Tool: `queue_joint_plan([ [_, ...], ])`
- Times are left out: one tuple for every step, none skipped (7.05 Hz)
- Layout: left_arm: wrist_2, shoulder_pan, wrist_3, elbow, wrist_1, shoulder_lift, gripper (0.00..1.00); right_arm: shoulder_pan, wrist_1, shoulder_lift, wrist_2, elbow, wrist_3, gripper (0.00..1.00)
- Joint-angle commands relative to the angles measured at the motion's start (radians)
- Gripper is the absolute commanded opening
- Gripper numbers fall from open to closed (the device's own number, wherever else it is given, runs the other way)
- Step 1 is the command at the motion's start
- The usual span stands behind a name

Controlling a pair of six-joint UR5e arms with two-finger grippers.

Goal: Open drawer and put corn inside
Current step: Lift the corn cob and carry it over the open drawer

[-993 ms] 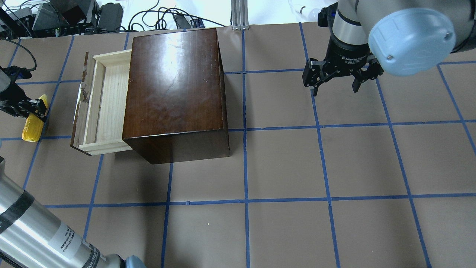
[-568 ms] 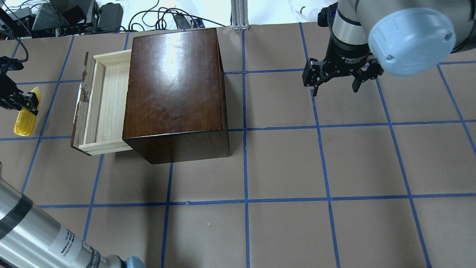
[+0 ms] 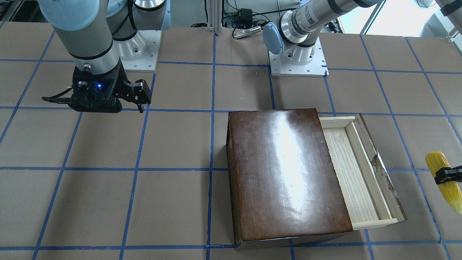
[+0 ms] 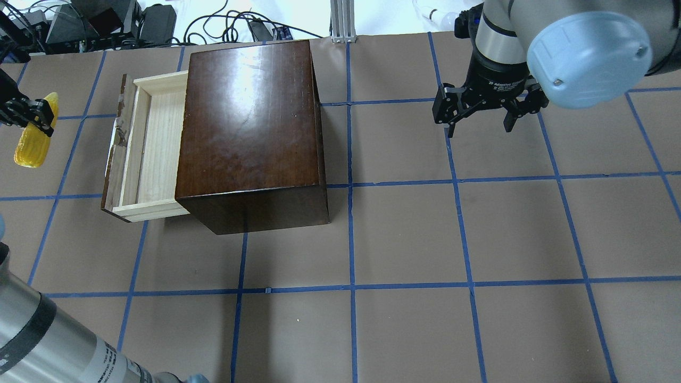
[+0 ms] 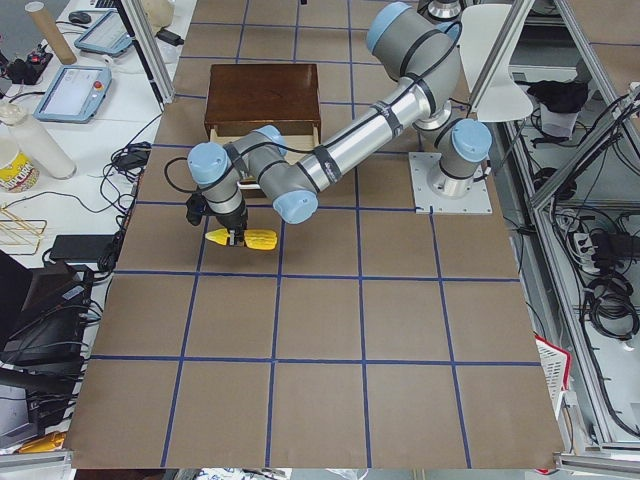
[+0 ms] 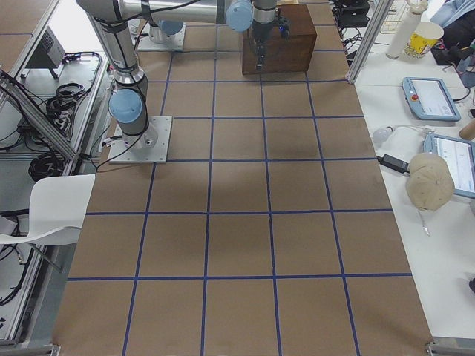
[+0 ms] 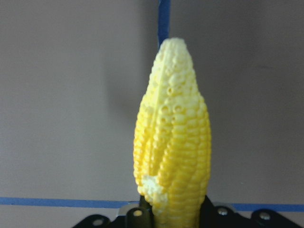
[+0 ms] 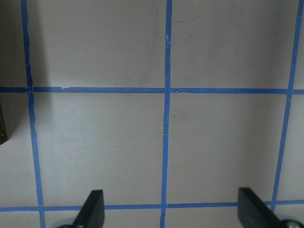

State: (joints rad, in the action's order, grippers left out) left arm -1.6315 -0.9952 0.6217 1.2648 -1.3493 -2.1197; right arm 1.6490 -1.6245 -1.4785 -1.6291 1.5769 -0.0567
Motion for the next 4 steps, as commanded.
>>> queue_joint_plan([
  [0.01,-0.064,-0.034,-0.005,-0.062,0.078,0.0,0.0,0.0,0.0,0.0,0.0,0.0,1.0],
  [0.016,-0.089,-0.087,-0.005,-0.085,0.105,0.0,0.0,0.0,0.001,0.001,0.0,0.0,1.0],
  [0.045,-0.118,-0.147,-0.005,-0.114,0.131,0.0,0.0,0.0,0.001,0.002,0.0,0.0,1.0],
  [0.054,-0.153,-0.199,-0.004,-0.135,0.157,0.0,0.0,0.0,0.001,0.002,0.0,0.0,1.0],
])
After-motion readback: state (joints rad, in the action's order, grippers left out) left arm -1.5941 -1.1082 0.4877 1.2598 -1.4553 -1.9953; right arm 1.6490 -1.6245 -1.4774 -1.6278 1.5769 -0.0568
